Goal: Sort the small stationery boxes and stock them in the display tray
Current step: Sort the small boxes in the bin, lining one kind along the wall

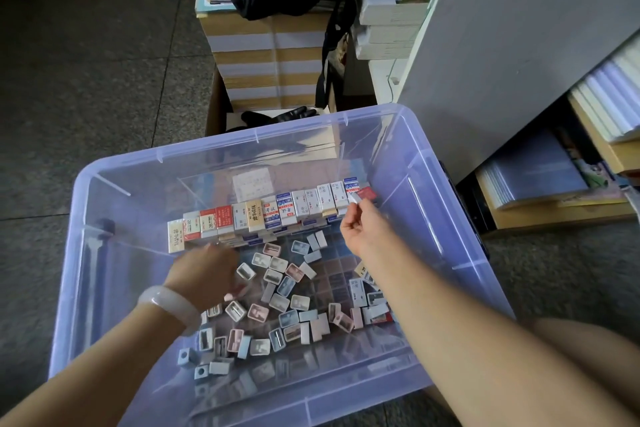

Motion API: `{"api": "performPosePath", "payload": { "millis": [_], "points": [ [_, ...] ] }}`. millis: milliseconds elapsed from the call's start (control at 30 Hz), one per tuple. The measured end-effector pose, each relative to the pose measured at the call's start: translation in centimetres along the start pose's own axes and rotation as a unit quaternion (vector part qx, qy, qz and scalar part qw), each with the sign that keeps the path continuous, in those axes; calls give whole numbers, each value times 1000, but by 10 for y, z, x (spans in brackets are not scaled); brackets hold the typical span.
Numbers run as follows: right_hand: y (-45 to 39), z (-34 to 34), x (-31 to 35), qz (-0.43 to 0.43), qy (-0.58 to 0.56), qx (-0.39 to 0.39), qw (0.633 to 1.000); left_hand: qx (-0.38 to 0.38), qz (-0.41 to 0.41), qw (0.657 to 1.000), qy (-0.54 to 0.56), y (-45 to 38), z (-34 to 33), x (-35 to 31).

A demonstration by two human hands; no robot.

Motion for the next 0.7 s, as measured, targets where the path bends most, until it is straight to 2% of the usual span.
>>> {"api": "performPosePath", "payload": {
  "millis": [67,100,167,200,233,267,433,600,700],
  "points": [
    [7,-4,0,30,112,-10,993,-58,-22,980,189,-7,17,-10],
    [11,-8,1,55,183,-12,982,-91,-21,938,334,-9,26,-19],
    [22,-20,3,106,304,2,947,-140,5,789,598,-17,37,-40],
    [29,-26,2,117,347,19,931,-164,21,723,670,-21,41,-49],
    [35,-31,1,114,372,40,920,-188,35,685,703,-26,42,-56],
    [41,-35,0,103,381,59,917,-208,44,662,719,-30,42,-60],
    [61,-37,4,85,408,89,905,-255,63,623,737,-37,34,-67],
    [66,-25,3,86,456,65,883,-217,81,600,765,-36,26,-72],
    [66,-18,-1,86,497,51,862,-182,89,615,762,-33,22,-76]
  ]
}}
Point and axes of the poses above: each hand's wrist, its own y-axis away from the middle knuckle, its own z-axis out of the back of the hand, x = y × z, the point moved 6 cm from there along -y, towards the middle knuckle, and after that the axes turned 10 degrees about -z, right-handed, at the moved point
